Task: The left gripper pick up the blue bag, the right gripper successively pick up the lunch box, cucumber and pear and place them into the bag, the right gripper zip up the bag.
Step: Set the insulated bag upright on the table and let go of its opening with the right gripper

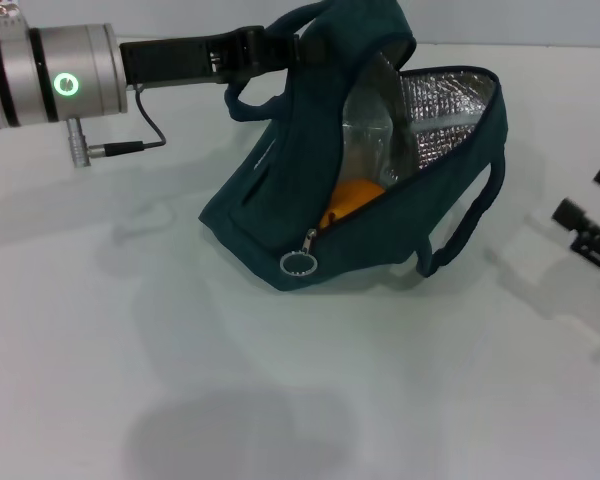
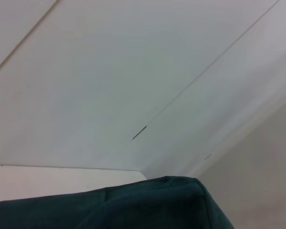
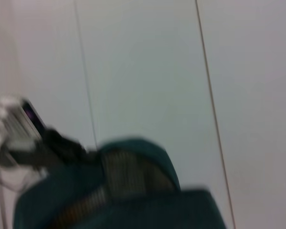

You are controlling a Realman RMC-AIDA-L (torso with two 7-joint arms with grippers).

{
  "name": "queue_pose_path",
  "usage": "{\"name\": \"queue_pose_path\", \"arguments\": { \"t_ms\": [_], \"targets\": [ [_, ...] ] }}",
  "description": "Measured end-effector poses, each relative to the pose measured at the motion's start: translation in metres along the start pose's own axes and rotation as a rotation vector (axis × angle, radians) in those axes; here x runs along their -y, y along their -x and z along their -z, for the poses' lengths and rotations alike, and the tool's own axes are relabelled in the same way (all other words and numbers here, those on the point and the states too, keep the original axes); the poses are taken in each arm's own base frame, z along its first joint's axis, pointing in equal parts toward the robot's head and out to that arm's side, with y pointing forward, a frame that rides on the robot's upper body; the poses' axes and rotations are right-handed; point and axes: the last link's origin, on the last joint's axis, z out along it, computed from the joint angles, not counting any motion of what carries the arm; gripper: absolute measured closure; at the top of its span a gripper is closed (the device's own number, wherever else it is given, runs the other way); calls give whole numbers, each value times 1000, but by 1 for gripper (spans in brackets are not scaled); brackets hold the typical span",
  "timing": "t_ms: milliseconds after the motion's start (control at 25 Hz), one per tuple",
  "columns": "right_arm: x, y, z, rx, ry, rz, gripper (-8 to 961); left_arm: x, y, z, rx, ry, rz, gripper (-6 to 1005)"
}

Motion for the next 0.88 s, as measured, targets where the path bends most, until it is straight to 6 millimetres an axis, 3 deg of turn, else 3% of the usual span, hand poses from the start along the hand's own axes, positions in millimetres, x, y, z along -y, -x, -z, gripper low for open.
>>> {"name": "queue_pose_path", "arguments": {
  "t_ms": [120, 400, 600, 760, 880],
  "targets": [
    [3, -11, -21, -93, 7, 8, 224, 0, 1, 0, 0, 2, 2, 944],
    [8, -21, -68, -241, 33, 57, 230, 0, 4, 0, -2, 3, 11, 944],
    [31, -16, -89, -289, -87, 96, 229, 2, 9, 3, -4, -1, 24, 944],
    [51, 5, -80, -135, -229, 97, 229, 4, 15, 7, -5, 0, 37, 944],
    [52, 26, -53, 74, -292, 130, 229, 5, 18, 10, -10, -3, 45, 944]
  ]
}}
